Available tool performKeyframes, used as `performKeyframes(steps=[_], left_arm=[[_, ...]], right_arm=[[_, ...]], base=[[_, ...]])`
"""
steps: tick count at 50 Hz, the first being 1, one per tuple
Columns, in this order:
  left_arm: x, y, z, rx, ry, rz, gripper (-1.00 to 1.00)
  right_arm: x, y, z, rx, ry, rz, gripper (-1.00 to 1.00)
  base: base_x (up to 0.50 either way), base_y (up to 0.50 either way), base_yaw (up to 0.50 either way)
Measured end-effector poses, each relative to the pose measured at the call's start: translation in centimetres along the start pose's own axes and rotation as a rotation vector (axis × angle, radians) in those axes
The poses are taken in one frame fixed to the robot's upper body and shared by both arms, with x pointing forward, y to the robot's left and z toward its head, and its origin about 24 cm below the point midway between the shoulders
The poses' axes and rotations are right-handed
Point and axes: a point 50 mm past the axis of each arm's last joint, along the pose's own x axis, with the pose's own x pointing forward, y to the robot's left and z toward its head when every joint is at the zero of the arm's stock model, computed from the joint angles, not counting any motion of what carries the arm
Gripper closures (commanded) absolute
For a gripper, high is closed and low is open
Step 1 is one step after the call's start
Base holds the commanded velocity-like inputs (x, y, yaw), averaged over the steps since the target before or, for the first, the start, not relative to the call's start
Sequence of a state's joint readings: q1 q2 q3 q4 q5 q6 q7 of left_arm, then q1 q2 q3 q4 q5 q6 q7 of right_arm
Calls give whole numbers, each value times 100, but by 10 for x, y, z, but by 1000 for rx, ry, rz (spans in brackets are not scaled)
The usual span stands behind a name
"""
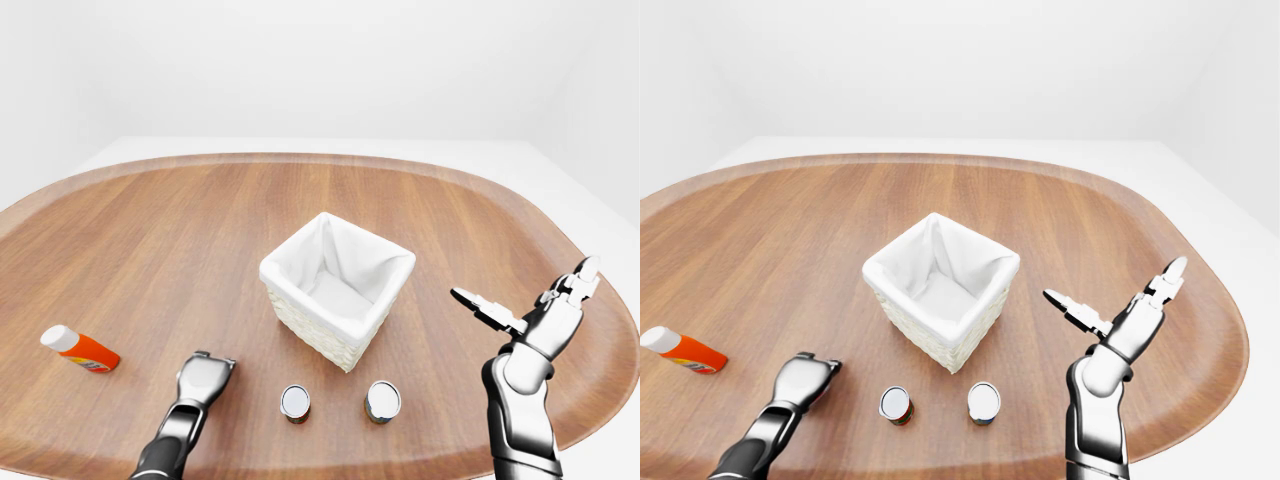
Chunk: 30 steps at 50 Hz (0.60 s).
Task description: Pick up the alphabet soup and the cream cheese box, and put them in the basket.
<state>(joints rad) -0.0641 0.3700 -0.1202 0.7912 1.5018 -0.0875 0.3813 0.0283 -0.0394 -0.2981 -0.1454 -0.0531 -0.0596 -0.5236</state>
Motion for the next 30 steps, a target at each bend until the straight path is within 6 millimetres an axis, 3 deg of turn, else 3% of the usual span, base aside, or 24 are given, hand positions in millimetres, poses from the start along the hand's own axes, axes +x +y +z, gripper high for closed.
performKeyframes(steps=[30], left_arm=[[-28,-3,-9,-36,71,-71,100]], right_arm=[[0,0,0,-2,1,0,-100]], base=[[0,0,0]])
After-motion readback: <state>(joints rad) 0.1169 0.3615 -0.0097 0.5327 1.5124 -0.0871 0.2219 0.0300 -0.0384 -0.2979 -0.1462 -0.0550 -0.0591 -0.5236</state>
